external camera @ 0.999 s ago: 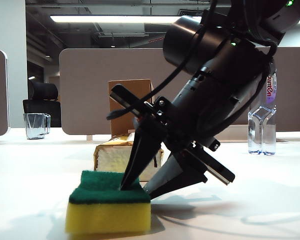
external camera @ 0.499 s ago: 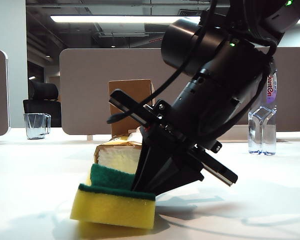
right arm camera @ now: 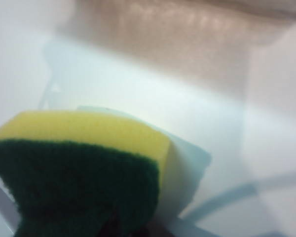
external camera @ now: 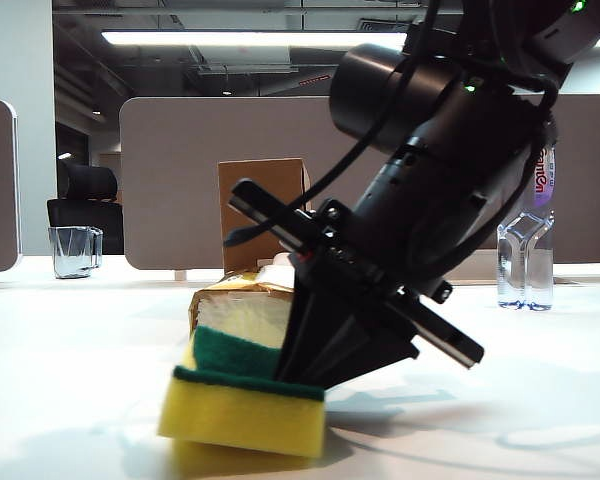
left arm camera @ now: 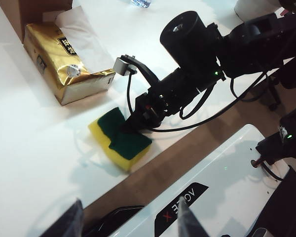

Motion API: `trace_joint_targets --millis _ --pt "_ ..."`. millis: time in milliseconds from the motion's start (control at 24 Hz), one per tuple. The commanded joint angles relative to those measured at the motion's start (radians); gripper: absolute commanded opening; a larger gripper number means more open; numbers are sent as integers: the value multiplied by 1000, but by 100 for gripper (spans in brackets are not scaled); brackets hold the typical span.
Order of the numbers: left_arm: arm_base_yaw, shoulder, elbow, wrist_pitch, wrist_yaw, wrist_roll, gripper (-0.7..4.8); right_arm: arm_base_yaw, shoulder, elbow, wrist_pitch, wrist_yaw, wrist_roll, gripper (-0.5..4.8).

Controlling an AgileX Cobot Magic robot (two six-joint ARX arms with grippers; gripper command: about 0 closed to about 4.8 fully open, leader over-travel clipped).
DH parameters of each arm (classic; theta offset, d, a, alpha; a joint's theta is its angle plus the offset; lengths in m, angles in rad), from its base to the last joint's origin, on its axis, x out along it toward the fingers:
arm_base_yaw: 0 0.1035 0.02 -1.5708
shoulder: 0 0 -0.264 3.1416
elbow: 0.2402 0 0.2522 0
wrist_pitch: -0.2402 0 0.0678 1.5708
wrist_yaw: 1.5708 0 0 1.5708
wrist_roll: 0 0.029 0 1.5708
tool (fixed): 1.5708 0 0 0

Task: Move the sponge from left to right to wipe the table, avoiding obstacles on the table, and finally reaching the bottle of mineral water.

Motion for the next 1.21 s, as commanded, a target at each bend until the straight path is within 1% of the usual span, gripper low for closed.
trace_joint_targets --millis 42,291,416,541,791,957,999,1207 --pt "-2 -1 3 8 7 7 246 -39 14 -19 -170 76 -48 -6" --pt "-1 -1 24 13 5 7 246 -85 5 -20 -202 77 -93 -6" --pt "-1 0 42 26 -5 7 246 -101 -22 -24 -219 117 -113 -6" --pt "-1 0 45 31 -5 7 246 -117 -54 -44 -218 134 -118 -6" --pt "-1 0 45 32 -5 7 246 -189 -153 -148 -209 145 -126 -6" --pt "-1 0 45 31 -5 6 246 -228 -196 -188 -218 153 -150 -6" --pt "-1 0 45 31 -5 7 246 -251 -215 -203 -229 156 -164 -6" --pt "-1 0 45 31 -5 6 246 -306 -249 -207 -279 172 -223 -6"
